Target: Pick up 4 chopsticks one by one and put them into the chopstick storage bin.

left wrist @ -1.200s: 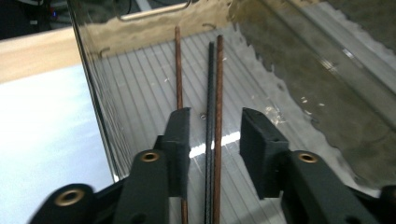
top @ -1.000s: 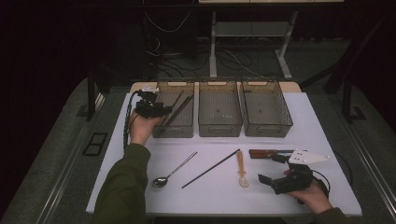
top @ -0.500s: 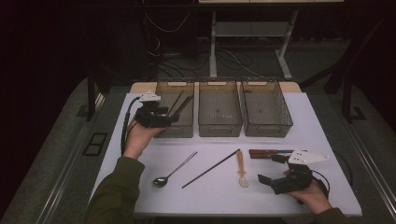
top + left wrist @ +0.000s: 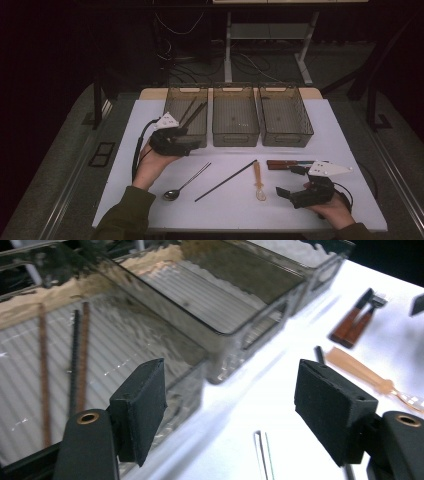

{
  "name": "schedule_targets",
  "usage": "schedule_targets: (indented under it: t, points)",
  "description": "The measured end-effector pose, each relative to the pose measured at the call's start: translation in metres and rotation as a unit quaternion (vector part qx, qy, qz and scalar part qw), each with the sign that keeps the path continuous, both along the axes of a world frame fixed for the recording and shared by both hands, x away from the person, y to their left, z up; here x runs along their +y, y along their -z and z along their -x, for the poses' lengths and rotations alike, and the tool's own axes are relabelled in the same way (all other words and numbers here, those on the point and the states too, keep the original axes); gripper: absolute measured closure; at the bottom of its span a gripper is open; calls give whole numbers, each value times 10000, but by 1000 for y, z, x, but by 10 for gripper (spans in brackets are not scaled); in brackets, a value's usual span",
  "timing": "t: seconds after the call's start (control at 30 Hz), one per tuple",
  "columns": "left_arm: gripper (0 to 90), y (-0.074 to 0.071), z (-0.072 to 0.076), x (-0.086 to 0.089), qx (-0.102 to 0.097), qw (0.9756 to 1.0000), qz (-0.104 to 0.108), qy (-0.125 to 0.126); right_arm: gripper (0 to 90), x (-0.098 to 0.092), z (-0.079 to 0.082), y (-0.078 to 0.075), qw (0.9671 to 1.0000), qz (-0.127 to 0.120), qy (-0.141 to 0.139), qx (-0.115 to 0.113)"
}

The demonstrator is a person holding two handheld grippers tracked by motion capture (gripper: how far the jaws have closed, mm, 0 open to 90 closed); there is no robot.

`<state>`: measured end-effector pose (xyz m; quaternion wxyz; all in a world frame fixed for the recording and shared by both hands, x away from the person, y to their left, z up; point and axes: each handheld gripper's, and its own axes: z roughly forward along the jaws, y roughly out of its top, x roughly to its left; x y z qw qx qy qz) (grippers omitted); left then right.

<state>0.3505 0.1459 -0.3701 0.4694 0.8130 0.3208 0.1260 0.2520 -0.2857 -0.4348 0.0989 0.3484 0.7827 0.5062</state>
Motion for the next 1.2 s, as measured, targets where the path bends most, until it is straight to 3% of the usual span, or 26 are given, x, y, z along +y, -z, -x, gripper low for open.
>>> schedule_targets:
  t: [0.47,0.67,0.97,1.2]
  points:
    - [252,24,39,-21,-51,9992,-111,368,7,0,1,0,10000,1,-4,-10]
    - [267,34,52,-31,24,9985,-153,522,7,0,1,-1,10000,4,4,-38]
    - [417,52,67,-44,344,9964,-220,748,7,1,0,1,10000,71,-14,-5]
    - [542,59,72,-58,422,9940,-423,920,7,-1,-2,2,9998,169,2,38]
